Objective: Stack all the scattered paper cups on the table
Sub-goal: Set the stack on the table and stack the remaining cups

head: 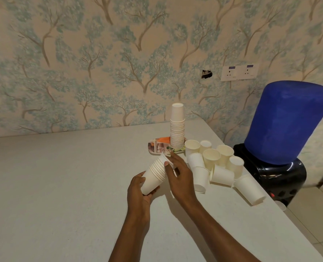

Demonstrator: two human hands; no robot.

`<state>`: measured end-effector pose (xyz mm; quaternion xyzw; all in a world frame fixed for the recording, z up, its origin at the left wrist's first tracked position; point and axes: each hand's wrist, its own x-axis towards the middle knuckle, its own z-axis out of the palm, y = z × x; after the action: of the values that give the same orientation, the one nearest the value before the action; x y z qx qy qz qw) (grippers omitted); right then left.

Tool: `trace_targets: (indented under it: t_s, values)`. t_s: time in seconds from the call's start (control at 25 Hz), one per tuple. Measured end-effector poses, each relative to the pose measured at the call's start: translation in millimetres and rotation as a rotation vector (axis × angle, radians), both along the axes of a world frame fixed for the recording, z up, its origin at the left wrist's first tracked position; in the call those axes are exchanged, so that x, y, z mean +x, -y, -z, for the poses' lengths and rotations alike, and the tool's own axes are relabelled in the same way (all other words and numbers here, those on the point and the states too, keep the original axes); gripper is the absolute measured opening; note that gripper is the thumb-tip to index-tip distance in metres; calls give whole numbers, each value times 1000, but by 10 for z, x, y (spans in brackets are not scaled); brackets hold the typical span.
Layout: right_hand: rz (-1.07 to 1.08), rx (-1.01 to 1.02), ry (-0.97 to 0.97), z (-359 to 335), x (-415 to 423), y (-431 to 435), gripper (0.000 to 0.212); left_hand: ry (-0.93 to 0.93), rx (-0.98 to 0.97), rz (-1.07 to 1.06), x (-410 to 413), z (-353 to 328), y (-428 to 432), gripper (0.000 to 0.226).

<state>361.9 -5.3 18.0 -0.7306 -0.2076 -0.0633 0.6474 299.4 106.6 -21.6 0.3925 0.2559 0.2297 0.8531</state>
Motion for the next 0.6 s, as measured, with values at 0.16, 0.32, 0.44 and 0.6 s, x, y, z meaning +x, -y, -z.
trace_targets:
  t_s: [0.16,0.32,0.44,0.6]
  values:
    - [-49,-121,-6,146,-158,201,30,12,-48,18,-96,7,130,40]
    - [356,-676,120,174,99,498,59,-18,-6,45,-222,40,234,35]
    - [364,-1007,124,224,223,587,63,-30,-42,57,-286,35,278,36]
    - [384,-1102,178,341,98,603,59,-38,-47,59,-341,36,275,38]
